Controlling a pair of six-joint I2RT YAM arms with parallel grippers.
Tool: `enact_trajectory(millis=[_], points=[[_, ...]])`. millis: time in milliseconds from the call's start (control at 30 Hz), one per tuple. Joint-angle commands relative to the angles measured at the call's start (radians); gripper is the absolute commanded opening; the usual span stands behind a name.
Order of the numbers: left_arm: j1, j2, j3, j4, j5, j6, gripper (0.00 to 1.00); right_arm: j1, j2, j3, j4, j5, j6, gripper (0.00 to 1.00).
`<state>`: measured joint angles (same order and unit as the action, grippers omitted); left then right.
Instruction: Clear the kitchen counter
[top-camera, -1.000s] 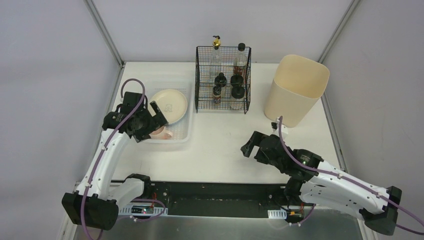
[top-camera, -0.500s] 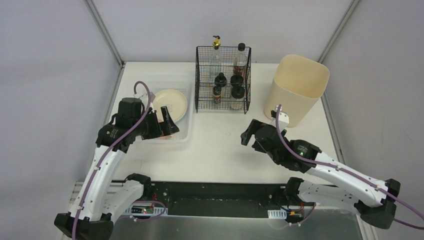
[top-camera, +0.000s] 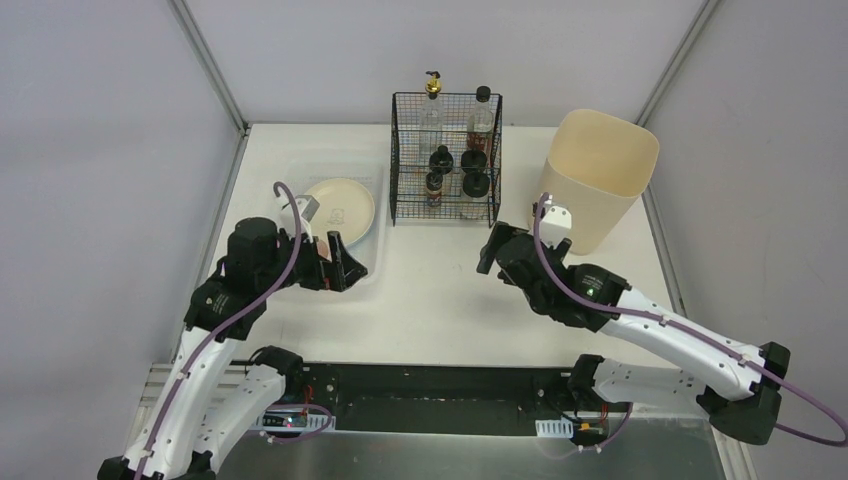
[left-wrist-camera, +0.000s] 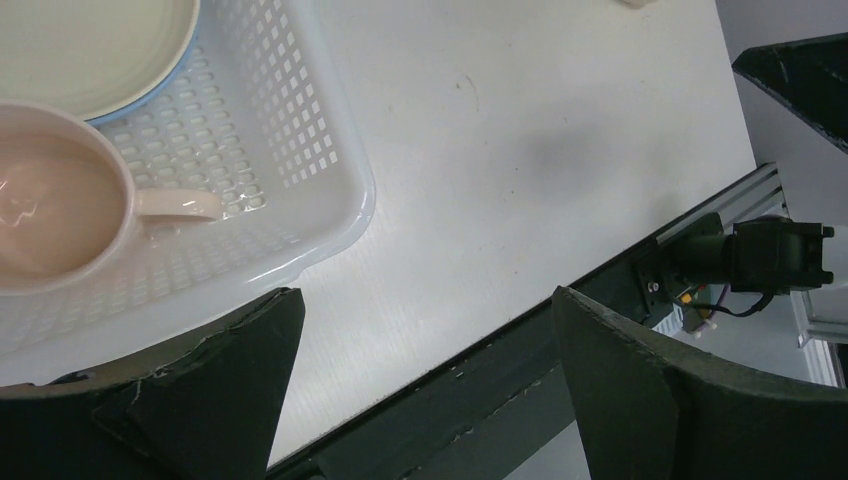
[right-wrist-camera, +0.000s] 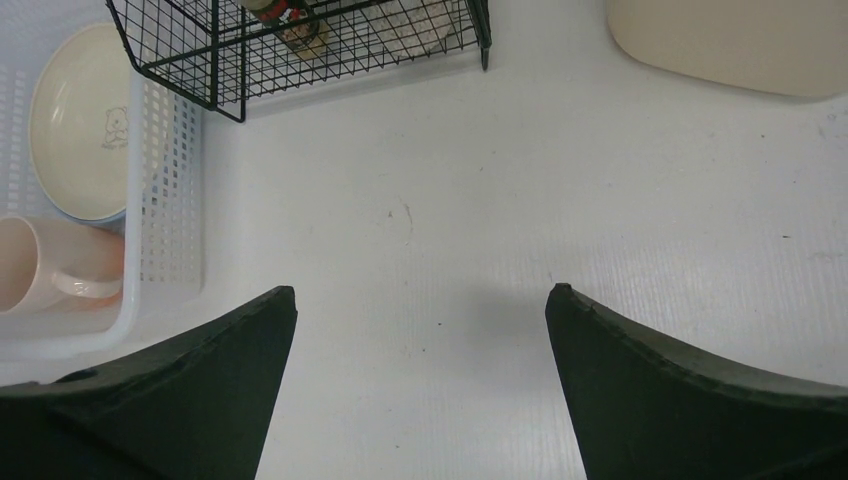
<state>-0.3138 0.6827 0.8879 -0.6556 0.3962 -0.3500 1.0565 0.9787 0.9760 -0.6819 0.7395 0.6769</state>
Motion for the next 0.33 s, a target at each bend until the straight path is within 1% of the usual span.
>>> enact_trajectory(millis=[0,133,233,300], points=[[-0.002,-0.031,-0.022,0.045,0.021,0.022,0.99,0.005,-0.004,0.050,0.041,0.057,-0.056,0.99],[-0.002,-0.024,-0.020,0.045,0.015,0.020,0.99,0.005,-0.013,0.049,0.040,0.035,-0.049,0.99],[-0.003,-0.023,-0.021,0.045,0.019,0.022,0.99,0.005,-0.034,0.021,0.080,-0.008,-0.080,0.99],[-0.002,-0.018,-0.019,0.045,0.019,0.022,0.99,0.005,-0.031,0.020,0.066,0.018,-0.067,0.99]])
